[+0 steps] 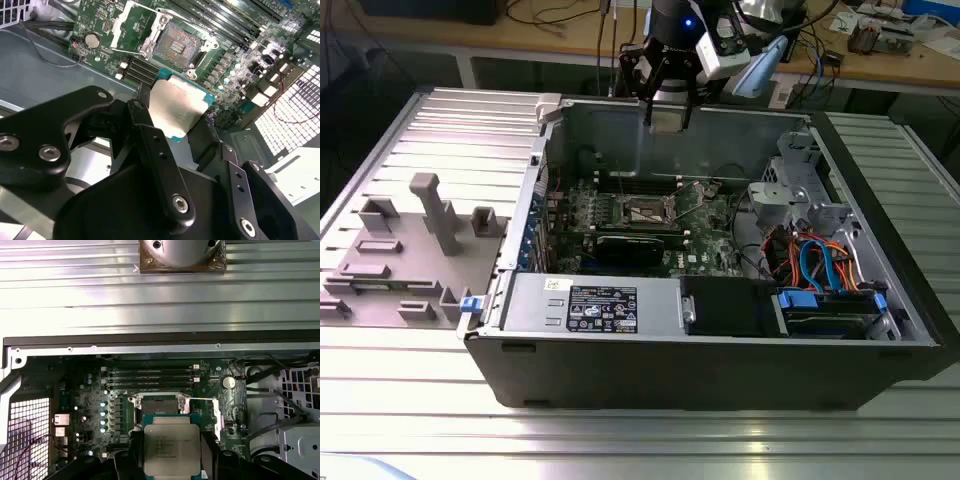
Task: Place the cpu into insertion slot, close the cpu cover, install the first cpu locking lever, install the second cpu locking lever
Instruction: 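Place the cpu into insertion slot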
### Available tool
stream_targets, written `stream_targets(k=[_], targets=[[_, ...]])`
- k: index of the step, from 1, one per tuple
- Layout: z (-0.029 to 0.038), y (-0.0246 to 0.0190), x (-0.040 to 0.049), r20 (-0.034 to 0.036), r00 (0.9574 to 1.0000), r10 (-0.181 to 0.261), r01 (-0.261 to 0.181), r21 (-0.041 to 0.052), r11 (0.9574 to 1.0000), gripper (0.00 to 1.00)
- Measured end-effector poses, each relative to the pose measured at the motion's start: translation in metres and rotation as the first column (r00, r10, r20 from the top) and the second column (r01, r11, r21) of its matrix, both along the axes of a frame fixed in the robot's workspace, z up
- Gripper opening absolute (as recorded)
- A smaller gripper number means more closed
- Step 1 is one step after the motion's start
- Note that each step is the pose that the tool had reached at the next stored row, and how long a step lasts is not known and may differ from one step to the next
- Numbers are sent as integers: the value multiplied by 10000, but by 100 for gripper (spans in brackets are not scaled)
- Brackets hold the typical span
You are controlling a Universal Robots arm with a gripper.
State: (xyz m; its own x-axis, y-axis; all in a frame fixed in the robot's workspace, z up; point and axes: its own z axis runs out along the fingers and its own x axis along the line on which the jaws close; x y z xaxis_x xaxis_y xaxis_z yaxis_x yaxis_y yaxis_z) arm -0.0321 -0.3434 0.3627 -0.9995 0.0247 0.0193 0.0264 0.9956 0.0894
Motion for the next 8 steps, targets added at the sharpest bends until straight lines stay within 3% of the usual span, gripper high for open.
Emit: stream_targets(k=[8], targets=[[0,0,0,0,10000,-18,18,-1,10000,54]])
